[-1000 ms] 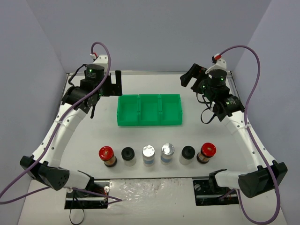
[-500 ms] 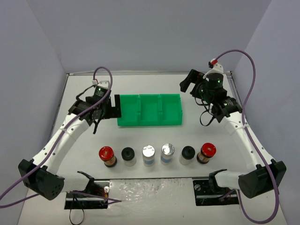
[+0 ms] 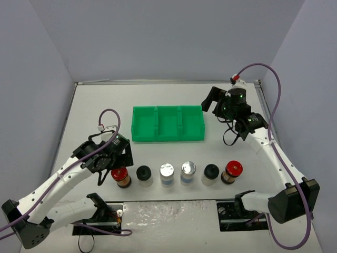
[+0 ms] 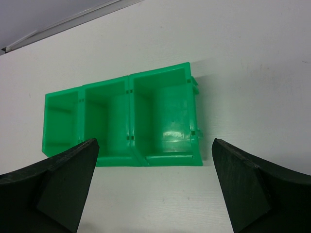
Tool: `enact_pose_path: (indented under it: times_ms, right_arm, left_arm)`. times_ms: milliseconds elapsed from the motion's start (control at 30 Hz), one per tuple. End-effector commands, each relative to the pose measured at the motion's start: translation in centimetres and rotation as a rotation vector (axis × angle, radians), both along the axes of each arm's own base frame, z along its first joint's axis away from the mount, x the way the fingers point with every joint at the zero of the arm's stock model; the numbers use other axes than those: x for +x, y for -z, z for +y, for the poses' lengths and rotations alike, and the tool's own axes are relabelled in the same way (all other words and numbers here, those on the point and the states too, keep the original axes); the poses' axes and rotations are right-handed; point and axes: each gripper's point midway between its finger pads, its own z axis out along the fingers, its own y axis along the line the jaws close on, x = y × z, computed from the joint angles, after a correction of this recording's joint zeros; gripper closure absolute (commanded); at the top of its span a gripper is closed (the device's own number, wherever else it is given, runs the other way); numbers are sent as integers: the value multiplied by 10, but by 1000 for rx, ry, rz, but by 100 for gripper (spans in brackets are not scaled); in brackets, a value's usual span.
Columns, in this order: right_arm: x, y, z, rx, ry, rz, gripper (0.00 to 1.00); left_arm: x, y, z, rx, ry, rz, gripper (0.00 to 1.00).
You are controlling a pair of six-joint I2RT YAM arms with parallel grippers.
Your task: Organize the condiment bottles
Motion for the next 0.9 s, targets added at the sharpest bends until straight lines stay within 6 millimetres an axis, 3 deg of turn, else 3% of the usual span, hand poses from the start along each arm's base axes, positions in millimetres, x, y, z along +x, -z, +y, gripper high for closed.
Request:
enact_pose_path:
  times_ms: [0,467,733,767,800,867]
  right_arm:
    - [-3,-26,3,19,-18,-88,0]
    - [-5,-23,2,24,-6,-83,0]
    - [-4,-22,0,21,2,-80,0]
    - [-4,-22,0,20,2,-79,0]
    - [-4,-22,0,20,2,-79,0]
    - [-4,-20,0,19,2,-75,0]
  left_arm:
    - [-15,9,9,7,-77,30,4]
    - [-32,48,-7,-9,-25,125,8]
    - [-33,54,-11,-3,-19,144,25]
    - [-32,54,-11,-5,-16,141,30]
    - [-31,54,-12,-6,-15,138,44]
    - [-30,52,-13,-7,-12,137,86]
